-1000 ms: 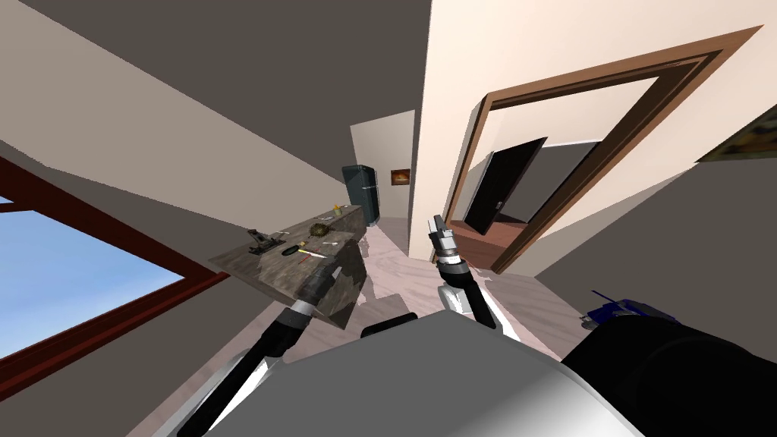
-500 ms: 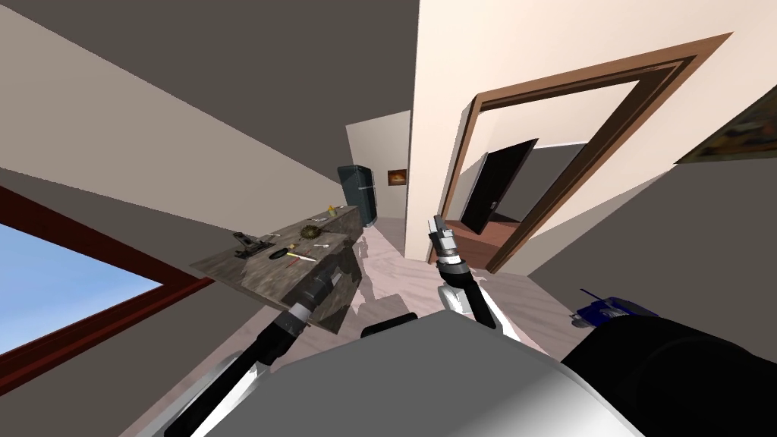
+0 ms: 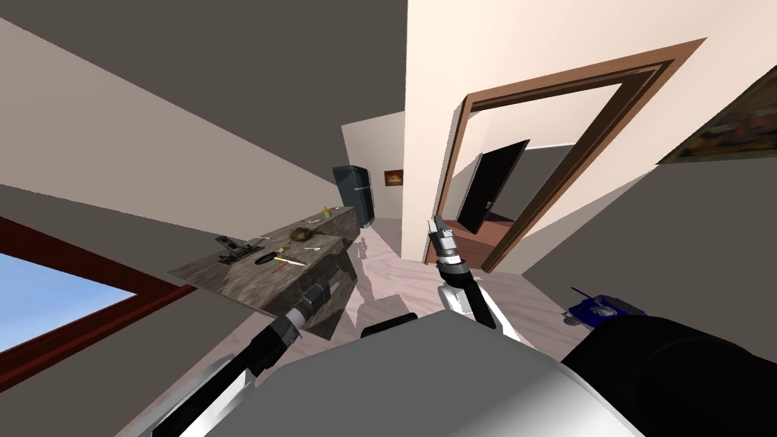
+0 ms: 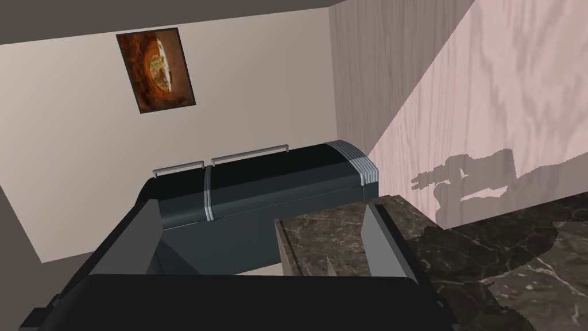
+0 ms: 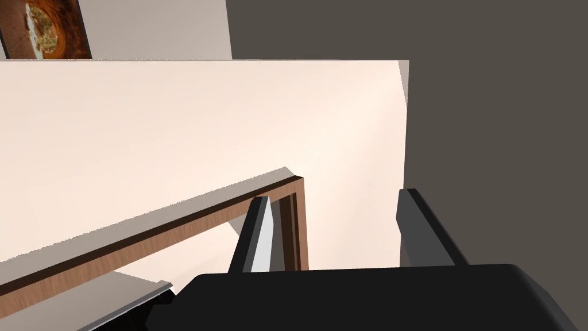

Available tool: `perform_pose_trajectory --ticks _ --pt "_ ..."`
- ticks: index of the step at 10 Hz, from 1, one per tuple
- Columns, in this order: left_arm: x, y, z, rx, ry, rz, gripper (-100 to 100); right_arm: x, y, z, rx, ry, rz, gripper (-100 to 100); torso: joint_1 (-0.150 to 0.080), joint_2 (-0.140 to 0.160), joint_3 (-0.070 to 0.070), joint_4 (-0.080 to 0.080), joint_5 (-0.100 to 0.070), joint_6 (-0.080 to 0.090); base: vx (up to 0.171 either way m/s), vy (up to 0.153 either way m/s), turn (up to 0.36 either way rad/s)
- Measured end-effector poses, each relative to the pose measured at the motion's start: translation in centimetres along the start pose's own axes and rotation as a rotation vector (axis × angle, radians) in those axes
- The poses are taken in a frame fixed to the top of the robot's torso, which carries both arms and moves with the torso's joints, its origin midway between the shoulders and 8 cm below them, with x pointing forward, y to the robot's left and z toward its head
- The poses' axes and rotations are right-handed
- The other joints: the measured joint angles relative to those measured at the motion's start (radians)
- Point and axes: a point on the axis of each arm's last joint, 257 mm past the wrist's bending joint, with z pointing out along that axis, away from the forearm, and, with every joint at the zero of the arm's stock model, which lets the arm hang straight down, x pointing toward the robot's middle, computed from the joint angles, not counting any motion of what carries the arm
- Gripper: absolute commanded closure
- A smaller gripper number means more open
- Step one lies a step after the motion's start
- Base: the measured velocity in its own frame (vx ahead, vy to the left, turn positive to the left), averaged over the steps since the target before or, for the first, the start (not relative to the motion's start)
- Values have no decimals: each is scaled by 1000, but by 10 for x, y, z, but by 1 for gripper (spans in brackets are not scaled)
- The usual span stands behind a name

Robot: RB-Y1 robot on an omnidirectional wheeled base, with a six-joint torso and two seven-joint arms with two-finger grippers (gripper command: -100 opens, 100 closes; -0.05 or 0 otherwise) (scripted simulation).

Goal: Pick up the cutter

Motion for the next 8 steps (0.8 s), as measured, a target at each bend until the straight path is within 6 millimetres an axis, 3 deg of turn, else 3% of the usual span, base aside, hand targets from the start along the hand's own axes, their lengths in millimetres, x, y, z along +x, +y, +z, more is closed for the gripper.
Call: perform_pose_trajectory --ticks 5,8 --pt "1 42 -20 -151 49 -26 -100 0 0 0 0 0 0 0 -1 -2 -1 0 0 0 47 -94 -34" --pt "0 60 -35 -238 74 -31 -100 0 0 0 0 0 0 0 2 0 0 0 0 0 33 -50 -30"
